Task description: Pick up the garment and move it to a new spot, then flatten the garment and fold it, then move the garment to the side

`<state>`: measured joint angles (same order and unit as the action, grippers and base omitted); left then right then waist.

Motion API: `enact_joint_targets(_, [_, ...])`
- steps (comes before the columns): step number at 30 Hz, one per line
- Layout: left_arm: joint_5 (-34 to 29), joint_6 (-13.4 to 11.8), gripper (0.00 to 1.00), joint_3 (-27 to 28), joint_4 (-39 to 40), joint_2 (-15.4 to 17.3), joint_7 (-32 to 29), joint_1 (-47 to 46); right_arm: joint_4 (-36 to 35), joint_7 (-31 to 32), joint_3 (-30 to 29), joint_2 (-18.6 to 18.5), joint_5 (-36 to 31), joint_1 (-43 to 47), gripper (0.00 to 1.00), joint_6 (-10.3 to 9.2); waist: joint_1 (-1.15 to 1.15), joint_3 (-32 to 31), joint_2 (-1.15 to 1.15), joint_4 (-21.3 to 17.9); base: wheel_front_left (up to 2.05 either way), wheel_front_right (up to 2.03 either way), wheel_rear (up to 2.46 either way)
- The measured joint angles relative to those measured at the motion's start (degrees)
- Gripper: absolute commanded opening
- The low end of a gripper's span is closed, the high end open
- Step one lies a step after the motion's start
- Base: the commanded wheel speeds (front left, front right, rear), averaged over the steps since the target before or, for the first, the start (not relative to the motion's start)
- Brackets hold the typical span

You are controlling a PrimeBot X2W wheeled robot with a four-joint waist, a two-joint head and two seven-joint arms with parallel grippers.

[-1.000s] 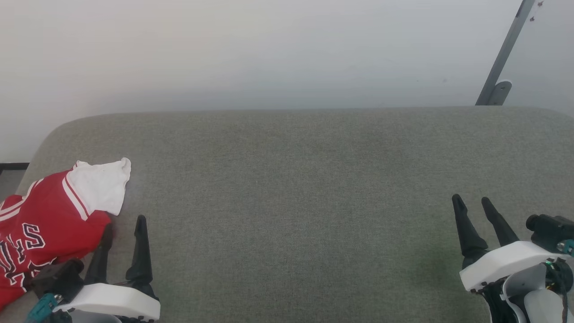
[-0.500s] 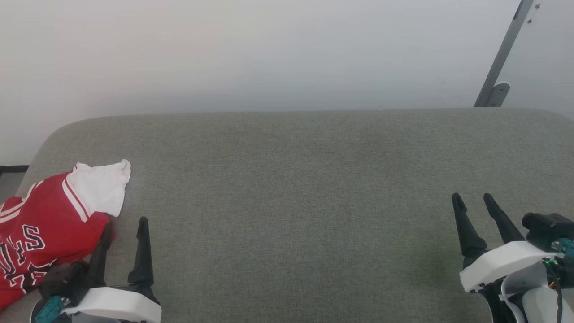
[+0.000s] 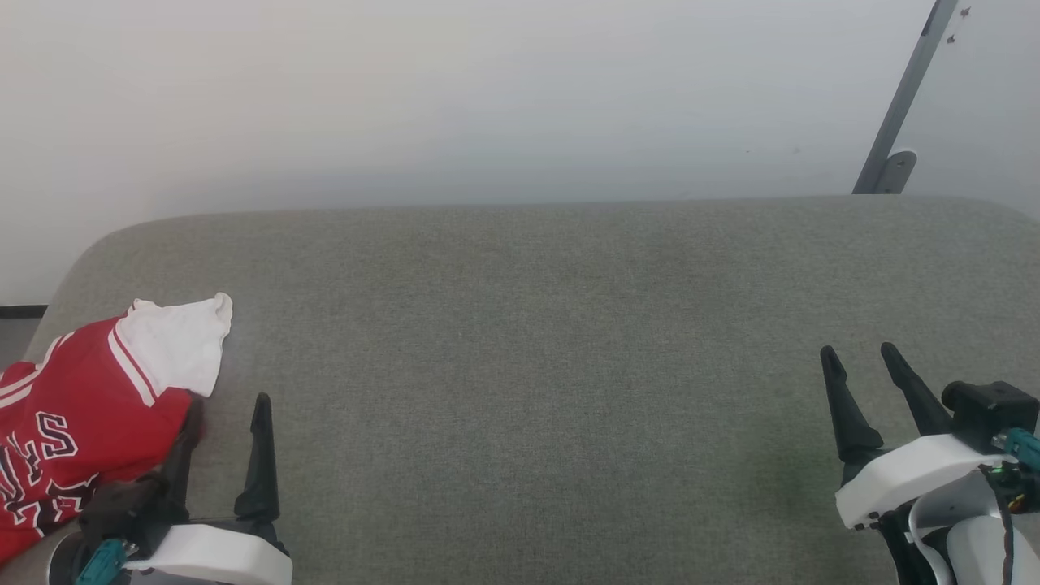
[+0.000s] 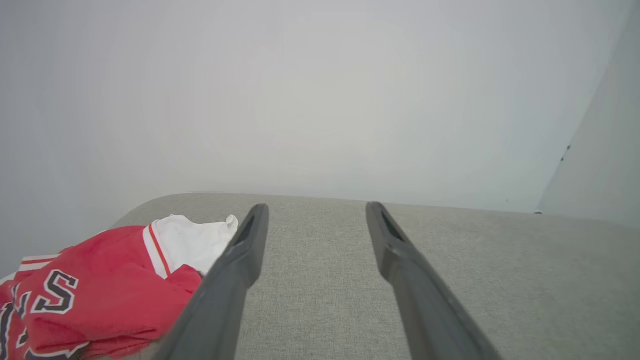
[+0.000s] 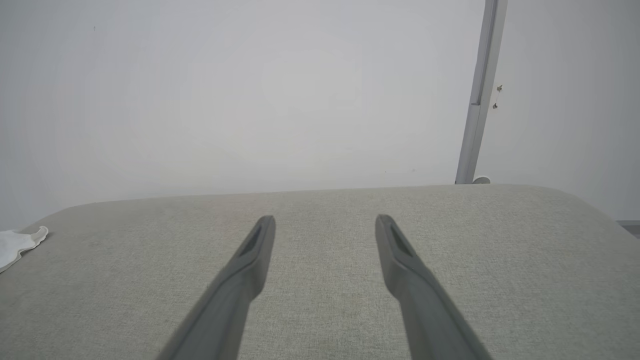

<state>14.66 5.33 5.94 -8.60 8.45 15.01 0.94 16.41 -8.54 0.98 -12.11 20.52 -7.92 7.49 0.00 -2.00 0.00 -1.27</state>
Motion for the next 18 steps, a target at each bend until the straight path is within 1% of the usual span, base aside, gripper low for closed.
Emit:
enact_joint_targets(12, [-0.03,0.35,1.00,-0.04,-0.16,-0.02,0.00,0.00,-0.16,-0.03,-0.09,-0.15,-0.01,-0.01,1.00,0.00,0.00,0.06,0.00,0.10,0.00,0.00,0.00])
enact_joint_targets(18, [-0.25,0.38,1.00,0.18,-0.87,0.25,0.00,-0.07,-0.47,-0.02,0.16,-0.26,-0.07,0.04,1.00,0.00,0.00,-0.01,0.00,1.07,0.00,0.00,0.00])
